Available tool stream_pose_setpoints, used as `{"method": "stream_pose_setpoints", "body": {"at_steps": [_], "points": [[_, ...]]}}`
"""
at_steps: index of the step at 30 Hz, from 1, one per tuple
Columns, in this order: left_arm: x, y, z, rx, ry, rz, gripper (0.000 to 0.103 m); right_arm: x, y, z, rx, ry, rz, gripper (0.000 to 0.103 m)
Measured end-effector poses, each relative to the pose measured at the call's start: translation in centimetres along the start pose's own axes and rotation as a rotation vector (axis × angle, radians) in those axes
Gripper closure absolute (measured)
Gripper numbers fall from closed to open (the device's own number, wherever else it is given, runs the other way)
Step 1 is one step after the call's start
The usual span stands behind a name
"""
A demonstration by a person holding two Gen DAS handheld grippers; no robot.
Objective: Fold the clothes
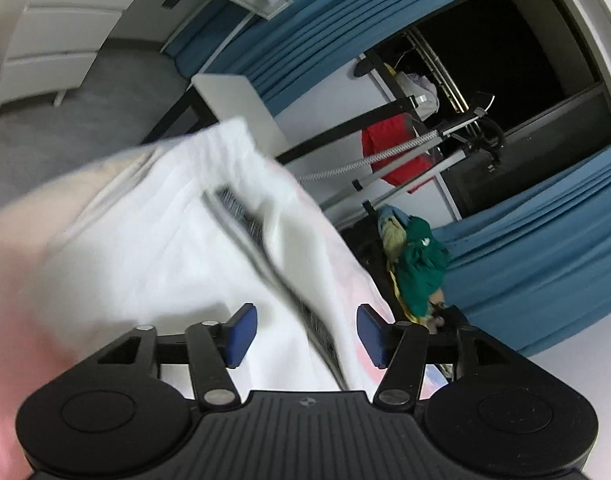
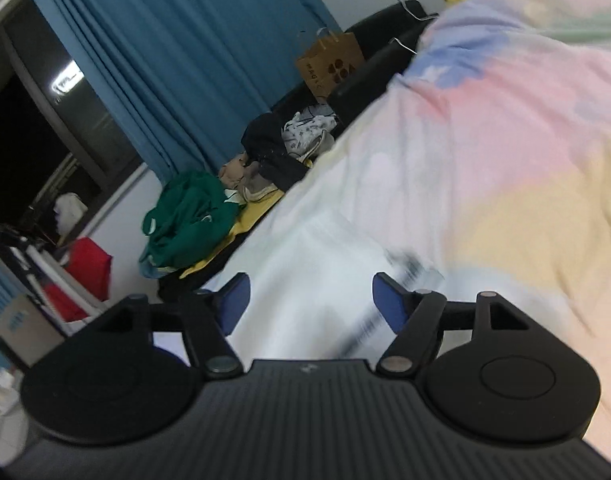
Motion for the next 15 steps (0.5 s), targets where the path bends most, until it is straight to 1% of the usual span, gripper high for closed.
{"method": "stream_pose_setpoints", "body": {"at_steps": [1,5,7,8,10,11,13,15], "points": [[0.1,0.7,1.0,0.007,-0.001,0.013,0.044,-0.7,0.7,1.3,0.019,-0.013,-0.026,0.032],[1.2,3.4,4.7,0.003,-0.022,0.063,0.029,-3.4,3.4,5.4,0.106,-0.092,-0.218,0.032],[2.6,4.5,5.9,0.012,-0.050,0.121,0.028,-4.3,5.0,6.9,0.171,-0.119,-0.317,0.032],[3.4,5.0,6.3,0.017,-0.043,0.149,0.028,-4.3,5.9,7.2,0.219,-0.129,-0.343,0.032],[4.8,6.1,7.0,0.026,-0.028,0.205,0.030,-3.9,7.3,7.6,0.314,-0.157,-0.372,0.032],[5.1,6.3,7.0,0.027,-0.024,0.186,0.030,-3.4,7.9,7.6,0.343,-0.183,-0.374,0.032],[5.6,6.8,6.8,0.022,-0.051,0.152,0.030,-2.5,9.1,7.6,0.388,-0.214,-0.373,0.032],[6.4,7.1,5.9,0.036,-0.057,0.189,0.030,-2.0,10.2,7.0,0.415,-0.228,-0.384,0.032]]}}
Point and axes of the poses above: each gripper's, at about its wrist camera, not at the fingertips, and z roughly against the way its jaws point, x to its left, y to its underside, the point moved 5 cm from there along -z, roughly the way its jaws point, and after that the axes turned 3 degrees about -x, right-handed, at the moved point
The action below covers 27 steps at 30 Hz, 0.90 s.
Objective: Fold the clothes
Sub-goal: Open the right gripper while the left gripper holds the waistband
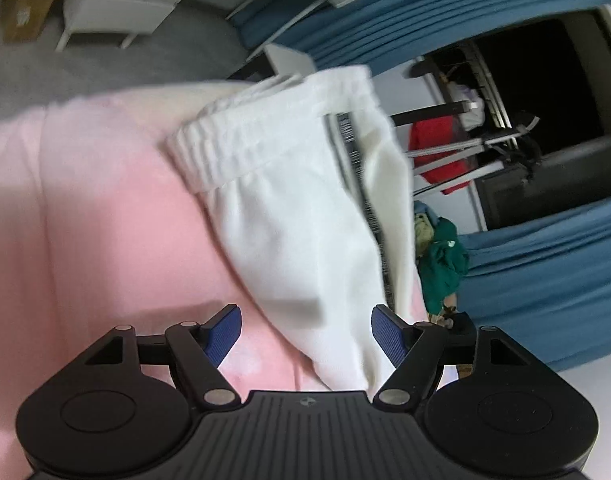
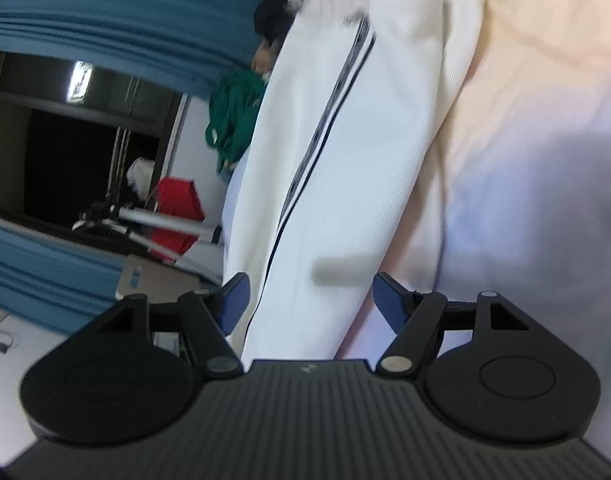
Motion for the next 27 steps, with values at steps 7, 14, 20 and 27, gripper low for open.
{"method": "stream_pose_setpoints", "body": {"at_steps": [7,14,20,27], "points": [[0.4,0.3,-2.2,-0.114,-0.002,-0.052,0.031,-1.2,-0.5,-4.3,0.022,0.008,0.010,0.034],[-0.4,-0.9,-5.2,-0.184,-0.014,-0.091,0.063,-2.1,-4.7,-7.2,-0.128,-0.041,0.027,0.034],[-2.8,-3.3,-6.9,-0.224,0.038,-0.023,0.090,-2.0,-7.8,-9.0,-0.322,-0.040,0.018,0.060],[-6.3,-4.0,-2.8,-0.264,0.116,-0.030,0.092,-1.7,-7.8,-7.8,-0.355,-0.020,-0.003,0.087]]}}
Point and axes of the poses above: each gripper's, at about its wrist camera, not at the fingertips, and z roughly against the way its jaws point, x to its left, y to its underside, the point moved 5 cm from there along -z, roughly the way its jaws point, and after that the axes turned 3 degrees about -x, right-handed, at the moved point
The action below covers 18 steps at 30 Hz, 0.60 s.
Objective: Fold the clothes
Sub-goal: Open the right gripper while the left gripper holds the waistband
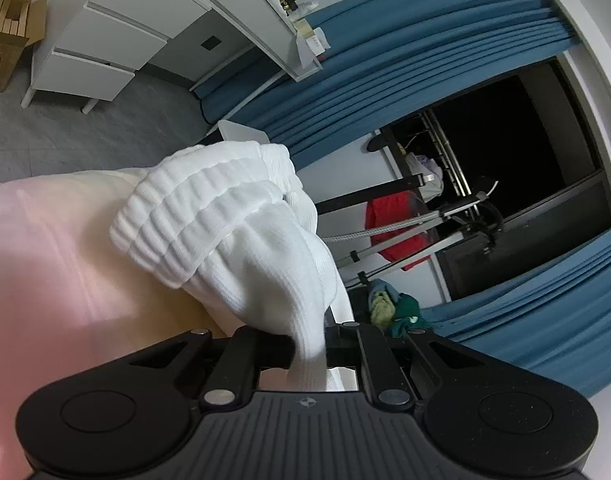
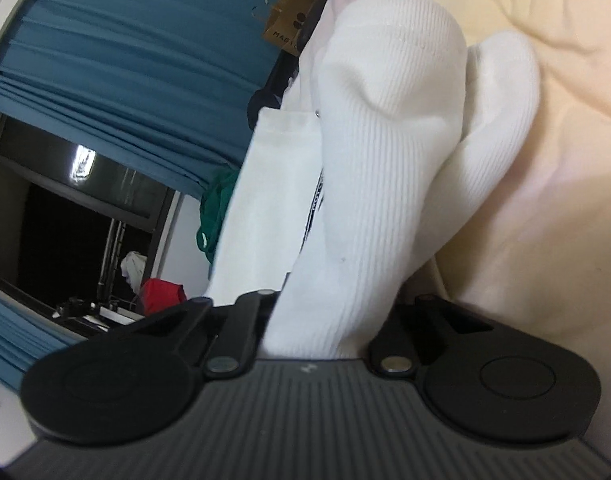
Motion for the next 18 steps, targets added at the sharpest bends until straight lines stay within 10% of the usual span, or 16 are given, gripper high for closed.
{"method": "stream_pose_setpoints", "body": {"at_steps": [11,18], "points": [[2.3,-2.6,10.3,0.018,0.007,0.081,0.092,0.5,-0.7,8.5,0.112,0.074,-0.065,0.091],[6.0,-2.9,14.8,0.080,-0.112,0.113,0.092,-0.6,0.5,14.0,0.171,0.127,-0.167,0.091]]}}
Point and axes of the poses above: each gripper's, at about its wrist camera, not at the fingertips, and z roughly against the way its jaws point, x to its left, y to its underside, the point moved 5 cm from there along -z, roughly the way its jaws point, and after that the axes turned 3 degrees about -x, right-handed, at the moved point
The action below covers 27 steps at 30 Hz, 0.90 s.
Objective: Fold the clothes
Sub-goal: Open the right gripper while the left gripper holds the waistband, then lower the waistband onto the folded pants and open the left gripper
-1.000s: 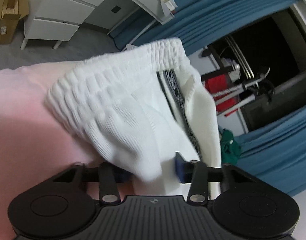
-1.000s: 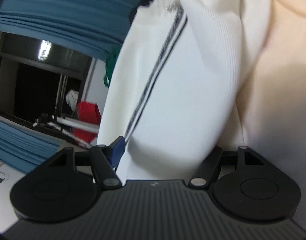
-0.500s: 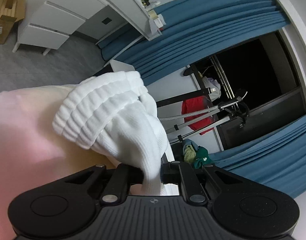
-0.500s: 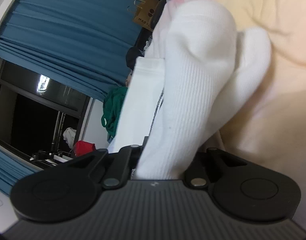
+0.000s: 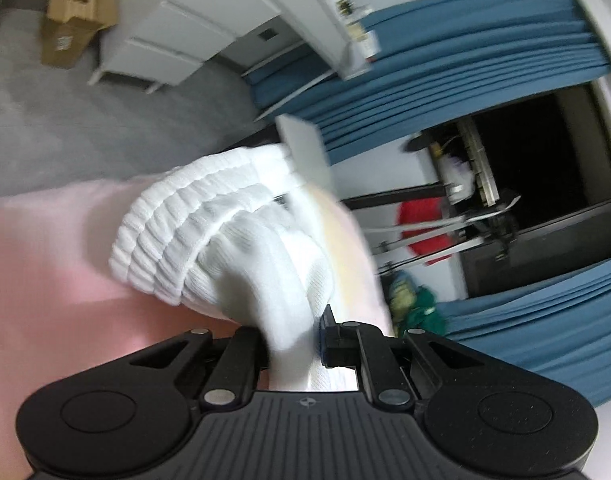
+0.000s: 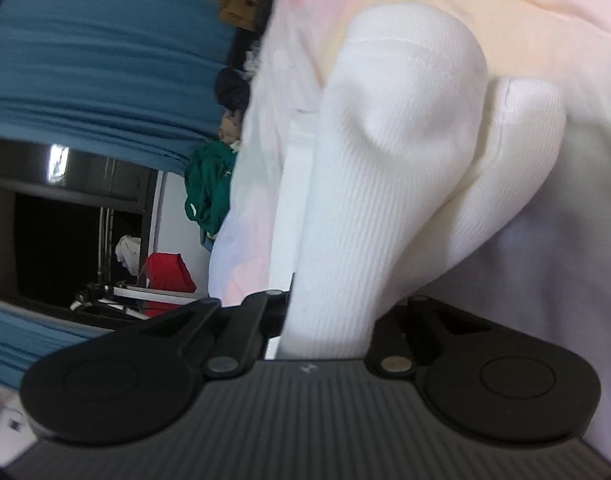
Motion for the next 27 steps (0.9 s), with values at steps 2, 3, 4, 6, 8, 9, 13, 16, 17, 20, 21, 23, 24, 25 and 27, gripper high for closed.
{"method": "stream_pose_setpoints", "body": {"at_steps": [2,3,4,6,8,9,13,16,17,20,21,23,24,25,27], "points": [[1.0,0.2,0.3,0.025,-0.011,0.043,0.091,-1.7,0.3,0.8,0.019,0.037,-0.045,0.091],[1.5,0.3,0.5,0.033,-0.011,0.057,0.090,-2.3,0.5,1.0,0.025,0.043,-0.069,0.091],[1.7,0.3,0.5,0.038,-0.017,0.048,0.089,-2.9,0.8,1.2,0.030,0.045,-0.093,0.091],[2.0,0.5,0.7,0.049,-0.044,0.008,0.086,-3.7,1.1,1.4,0.038,0.042,-0.129,0.091],[2.2,0.7,1.0,0.062,-0.057,-0.019,0.081,-3.8,1.2,1.4,0.043,0.037,-0.131,0.090],[2.3,0.9,1.2,0.070,-0.057,-0.025,0.075,-3.8,1.2,1.2,0.047,0.039,-0.123,0.089],[2.5,1.6,2.1,0.095,-0.083,-0.079,0.058,-4.8,1.0,1.0,0.067,0.053,-0.170,0.085],[2.0,2.8,3.2,0.080,-0.175,-0.188,0.043,-5.2,0.8,1.1,0.062,0.045,-0.190,0.073],[1.7,3.2,3.6,0.056,-0.216,-0.242,0.037,-5.2,0.7,1.0,0.061,0.034,-0.182,0.063],[-0.3,5.0,4.8,-0.009,-0.308,-0.443,0.027,-4.8,0.3,1.0,0.034,0.022,-0.138,0.057],[-0.9,5.6,5.2,-0.024,-0.318,-0.493,0.026,-5.0,0.2,1.1,0.020,0.020,-0.143,0.057],[-2.4,7.0,5.5,-0.042,-0.307,-0.580,0.024,-5.6,0.0,1.2,-0.006,0.009,-0.176,0.056],[-3.1,7.7,5.6,-0.049,-0.302,-0.626,0.024,-6.1,-0.3,1.4,-0.028,0.004,-0.200,0.057],[-3.8,8.4,5.5,-0.059,-0.300,-0.673,0.023,-6.4,-0.5,1.5,-0.053,0.000,-0.214,0.057],[-5.0,9.9,5.4,-0.070,-0.279,-0.743,0.023,-6.7,-0.8,1.6,-0.085,-0.008,-0.221,0.057]]}}
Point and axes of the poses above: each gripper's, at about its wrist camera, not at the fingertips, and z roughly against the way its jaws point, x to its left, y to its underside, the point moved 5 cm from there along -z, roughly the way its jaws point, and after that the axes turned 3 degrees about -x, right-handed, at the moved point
